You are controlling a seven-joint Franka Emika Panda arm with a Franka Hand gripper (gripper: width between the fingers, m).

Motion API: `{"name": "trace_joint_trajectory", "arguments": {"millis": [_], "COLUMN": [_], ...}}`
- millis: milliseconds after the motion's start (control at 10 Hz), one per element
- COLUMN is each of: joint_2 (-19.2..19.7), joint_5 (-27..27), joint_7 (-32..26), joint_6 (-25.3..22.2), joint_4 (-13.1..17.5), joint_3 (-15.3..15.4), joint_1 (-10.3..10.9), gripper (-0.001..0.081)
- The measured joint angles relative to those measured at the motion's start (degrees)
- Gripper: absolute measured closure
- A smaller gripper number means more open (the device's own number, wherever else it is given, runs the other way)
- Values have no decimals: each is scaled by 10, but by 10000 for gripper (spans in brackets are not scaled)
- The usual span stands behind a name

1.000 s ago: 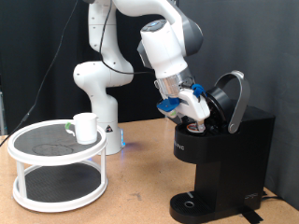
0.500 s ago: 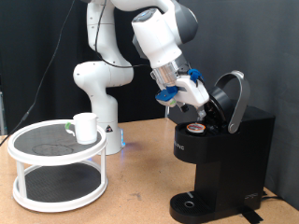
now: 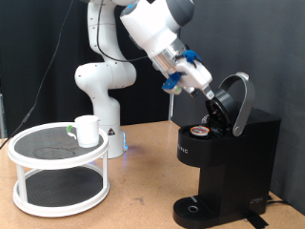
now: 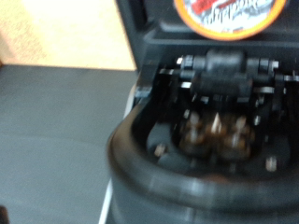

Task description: Make a cup of coffee with the keurig machine

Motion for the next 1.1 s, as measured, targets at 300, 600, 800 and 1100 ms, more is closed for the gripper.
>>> {"name": "trace_joint_trajectory", "arguments": {"millis": [300, 600, 800, 1100], "joint_2": [-28, -39, -37, -19], "joint_5": [0, -2, 8, 36], "joint_7": [14, 23, 18, 20], "joint_6": [-24, -44, -43, -54], "joint_4": [17, 28, 28, 60], "joint_3": [-10, -16, -15, -2], "joint_1": [-4, -4, -3, 15], "gripper": [72, 72, 72, 72]}}
